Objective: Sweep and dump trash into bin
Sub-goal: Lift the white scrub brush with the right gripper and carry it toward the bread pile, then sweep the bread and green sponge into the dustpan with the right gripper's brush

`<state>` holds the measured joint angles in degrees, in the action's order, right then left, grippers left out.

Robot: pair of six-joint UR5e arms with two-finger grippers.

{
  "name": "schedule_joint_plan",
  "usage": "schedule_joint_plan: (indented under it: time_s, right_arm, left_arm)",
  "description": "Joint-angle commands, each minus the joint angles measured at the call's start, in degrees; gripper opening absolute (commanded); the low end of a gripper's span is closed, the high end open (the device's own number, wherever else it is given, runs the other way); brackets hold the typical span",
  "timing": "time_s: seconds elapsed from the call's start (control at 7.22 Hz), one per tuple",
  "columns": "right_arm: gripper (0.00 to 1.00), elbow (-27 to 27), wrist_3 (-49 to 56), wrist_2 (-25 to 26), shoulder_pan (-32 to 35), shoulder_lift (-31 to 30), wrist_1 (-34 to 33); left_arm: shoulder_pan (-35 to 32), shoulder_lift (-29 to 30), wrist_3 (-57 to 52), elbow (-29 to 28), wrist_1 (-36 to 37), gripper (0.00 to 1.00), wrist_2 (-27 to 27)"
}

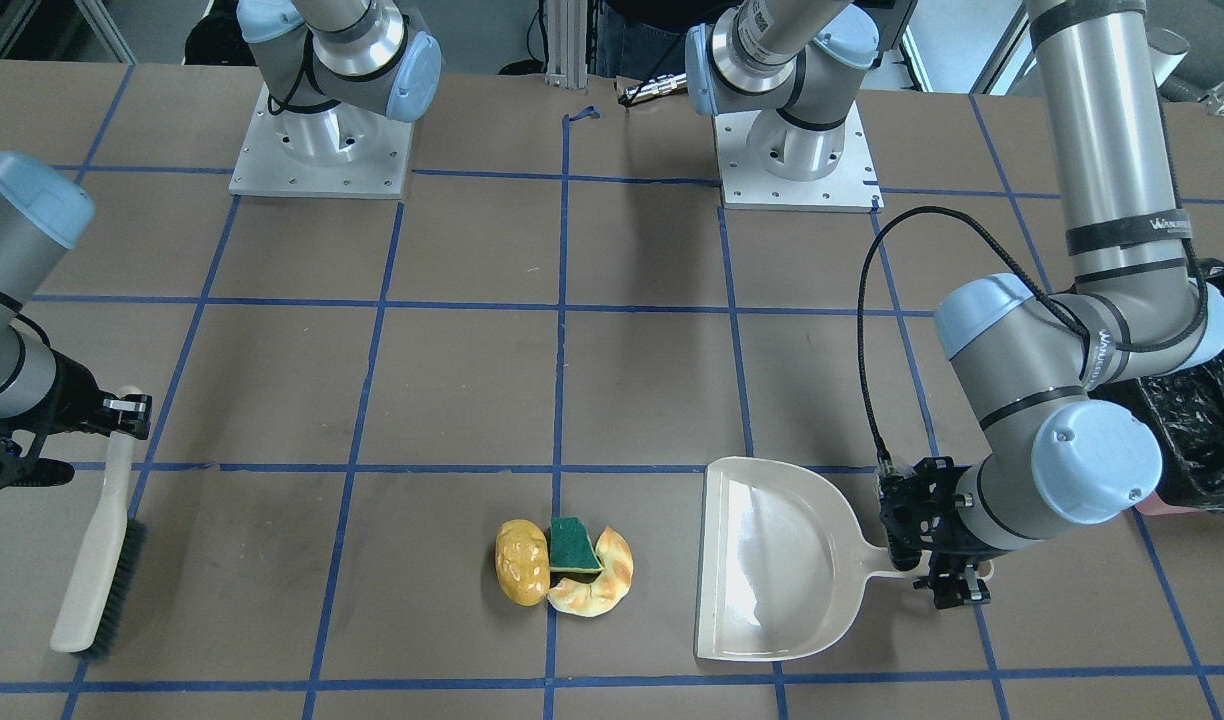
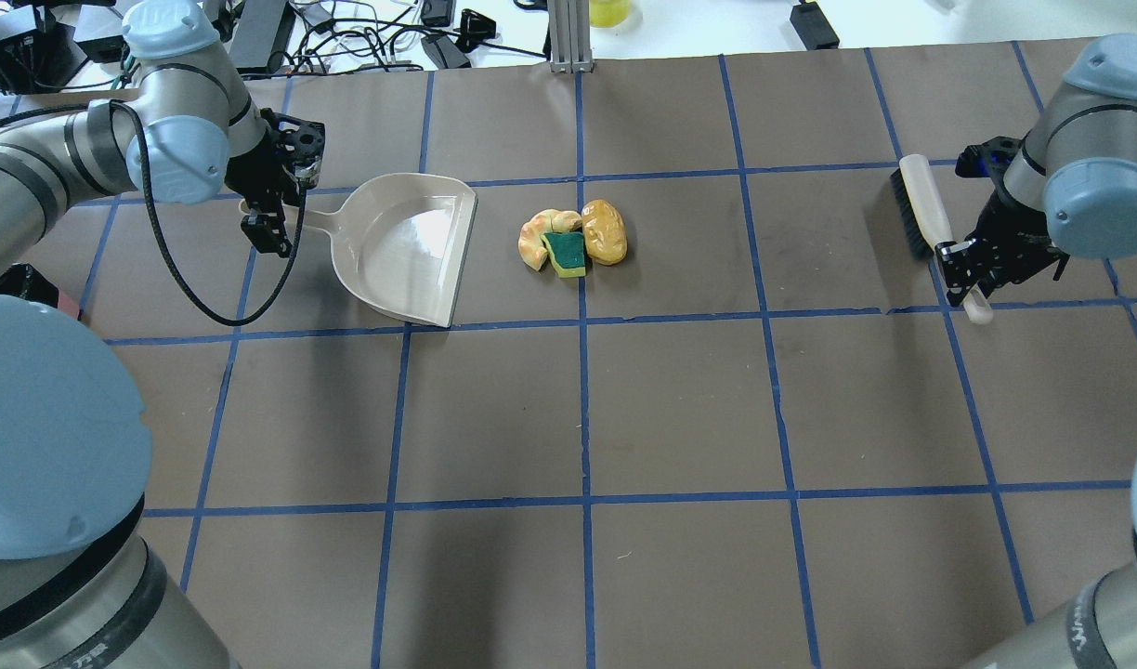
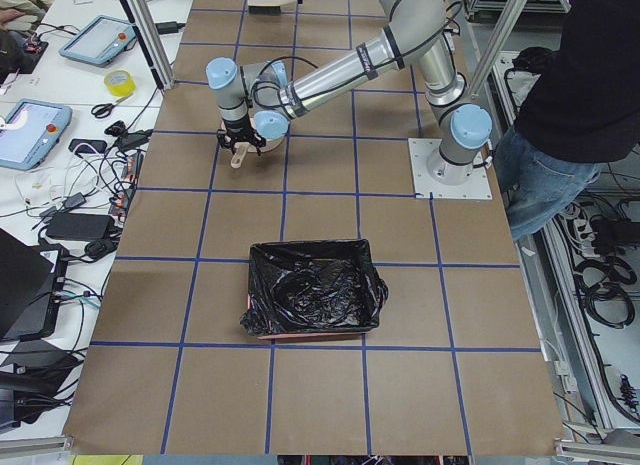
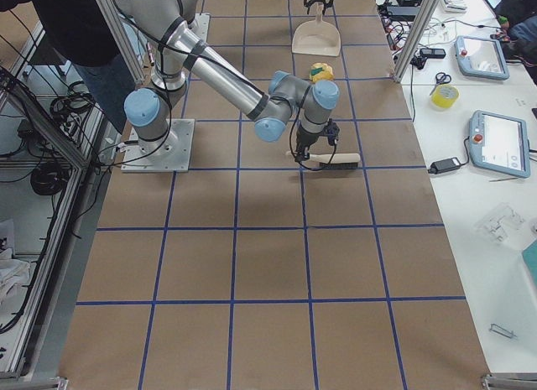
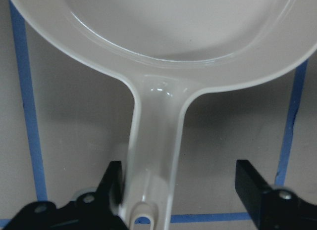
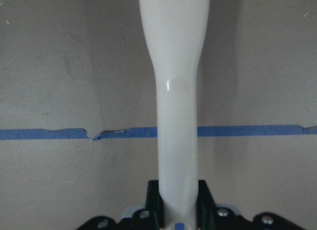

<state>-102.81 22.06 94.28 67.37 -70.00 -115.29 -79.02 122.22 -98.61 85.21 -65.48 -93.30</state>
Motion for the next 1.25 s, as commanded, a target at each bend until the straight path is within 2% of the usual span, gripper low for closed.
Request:
schedule_joint_plan:
  time_s: [0.0,0.28,0.42,0.55,0.69,0.83,1.11]
  right_arm:
    - [0.03,0.15,-4.54,0.37,4.31,-2.84,0.50]
    - [0.00,0.41,-13.12,1.52,14.92,-4.35,3.57]
    - [0.00,1.54,-22.40,3.78,22.11,-4.35,5.06]
    - [0.00,3.47,-31.28,3.89,29.32,-4.09,7.43]
    - [0.00,5.66,-40.33,3.81,34.87,-3.74,10.32]
    - [0.00,6.90,-45.30,3.20,38.32,-2.78,11.74]
    - [0.00,7.44,-51.65,3.71,42.91,0.99,11.41]
  left_arm:
    - [0.00,0.12,-0.01,0.04,0.00,0.83,0.05]
    - [0.00,0.30,-0.18,0.04,0.00,0.83,0.05]
    - [0.09,0.47,-0.01,-0.22,0.00,0.83,0.05]
    - [0.09,0.48,-0.18,-0.14,0.00,0.82,0.05]
    - [0.01,0.65,-0.53,-0.14,0.00,0.72,0.05]
    - [0.00,0.65,-0.45,-0.14,0.00,0.63,0.14]
    - [-0.17,0.13,-0.62,-0.22,0.00,0.37,0.14]
